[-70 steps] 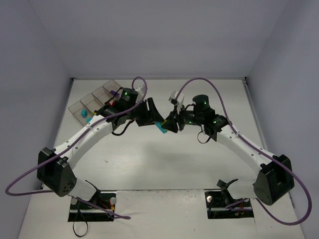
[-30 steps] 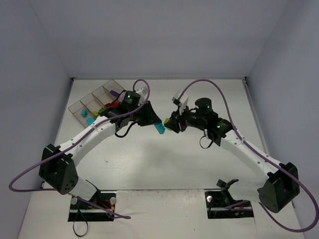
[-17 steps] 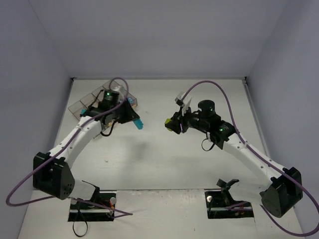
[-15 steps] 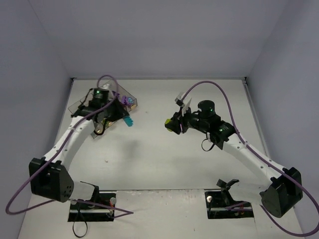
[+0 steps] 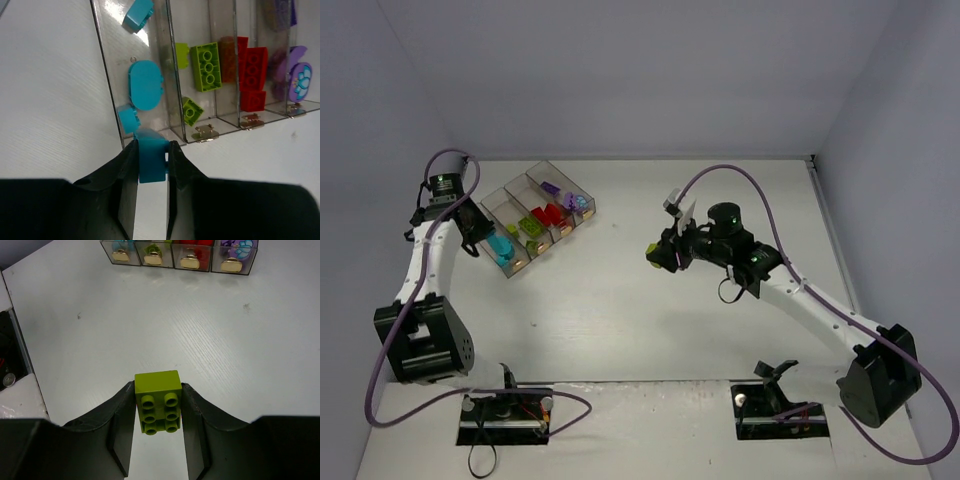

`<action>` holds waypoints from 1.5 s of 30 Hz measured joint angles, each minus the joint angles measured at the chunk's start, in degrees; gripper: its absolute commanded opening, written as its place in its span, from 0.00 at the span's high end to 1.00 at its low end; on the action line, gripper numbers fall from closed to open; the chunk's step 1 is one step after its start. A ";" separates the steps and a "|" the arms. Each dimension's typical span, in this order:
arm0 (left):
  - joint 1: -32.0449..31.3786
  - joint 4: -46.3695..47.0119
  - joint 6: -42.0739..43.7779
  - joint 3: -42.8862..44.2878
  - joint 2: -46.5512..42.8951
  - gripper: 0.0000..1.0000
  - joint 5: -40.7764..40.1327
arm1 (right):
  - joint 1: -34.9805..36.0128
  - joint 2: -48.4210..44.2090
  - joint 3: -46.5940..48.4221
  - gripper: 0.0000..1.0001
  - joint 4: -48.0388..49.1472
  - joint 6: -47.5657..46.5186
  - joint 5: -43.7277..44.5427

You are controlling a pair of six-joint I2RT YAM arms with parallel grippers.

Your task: Sort the legos into containers by color

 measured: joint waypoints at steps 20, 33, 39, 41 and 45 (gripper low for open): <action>-0.04 1.51 2.05 7.06 12.09 0.29 0.94 | 1.01 1.92 -0.98 1.00 1.97 -0.26 -0.76; -31.15 5.03 -3.87 2.08 -6.73 0.29 15.61 | 1.49 5.42 0.42 1.00 2.80 -0.59 -0.96; -41.72 12.13 -8.35 -9.27 -11.04 0.29 13.79 | 1.79 6.03 3.82 1.00 2.93 10.40 8.04; -43.45 13.68 -9.11 -11.15 -12.17 0.29 12.46 | 1.79 6.03 4.66 1.00 3.26 17.20 12.76; -47.58 18.71 -9.14 -11.56 -12.98 0.30 8.57 | 1.90 6.16 5.05 1.00 3.23 29.66 18.97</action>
